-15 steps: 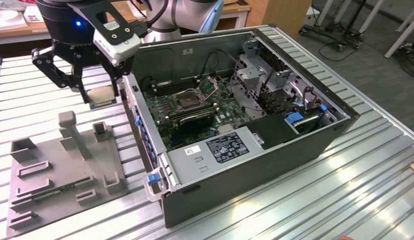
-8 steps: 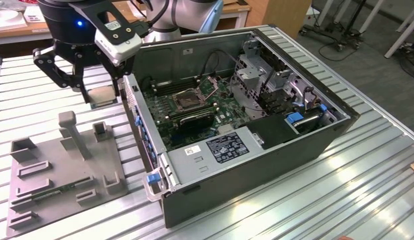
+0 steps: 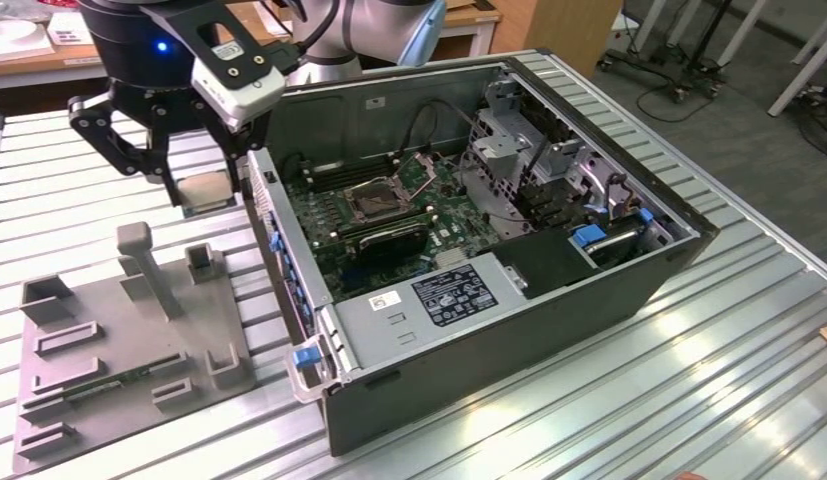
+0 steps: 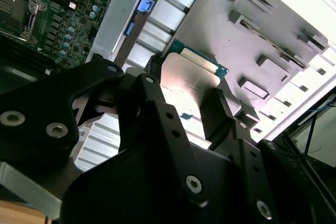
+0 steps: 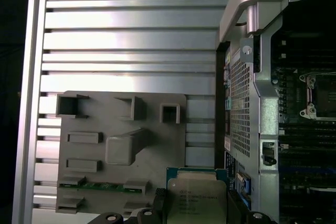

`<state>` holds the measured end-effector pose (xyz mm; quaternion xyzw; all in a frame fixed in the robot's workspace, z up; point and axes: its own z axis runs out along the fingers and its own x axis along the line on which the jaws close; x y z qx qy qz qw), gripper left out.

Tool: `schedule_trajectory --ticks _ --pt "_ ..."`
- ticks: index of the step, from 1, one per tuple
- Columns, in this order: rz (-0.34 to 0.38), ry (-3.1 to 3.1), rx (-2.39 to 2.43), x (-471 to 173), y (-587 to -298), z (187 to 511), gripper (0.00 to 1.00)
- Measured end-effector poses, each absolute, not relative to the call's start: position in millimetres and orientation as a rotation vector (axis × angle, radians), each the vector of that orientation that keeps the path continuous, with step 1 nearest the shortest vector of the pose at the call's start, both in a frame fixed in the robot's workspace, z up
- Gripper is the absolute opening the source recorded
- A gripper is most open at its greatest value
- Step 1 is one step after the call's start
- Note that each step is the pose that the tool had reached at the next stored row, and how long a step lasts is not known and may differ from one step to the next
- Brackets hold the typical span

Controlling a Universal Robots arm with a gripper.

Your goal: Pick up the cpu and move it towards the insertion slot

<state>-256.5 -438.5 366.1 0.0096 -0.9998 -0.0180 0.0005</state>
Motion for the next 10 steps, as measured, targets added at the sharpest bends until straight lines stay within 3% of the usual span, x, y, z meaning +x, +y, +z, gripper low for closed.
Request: schedule_trajectory --ticks 10 --pt "-0.056 -3.14 0.03 -253.3 -438.5 366.1 0.54"
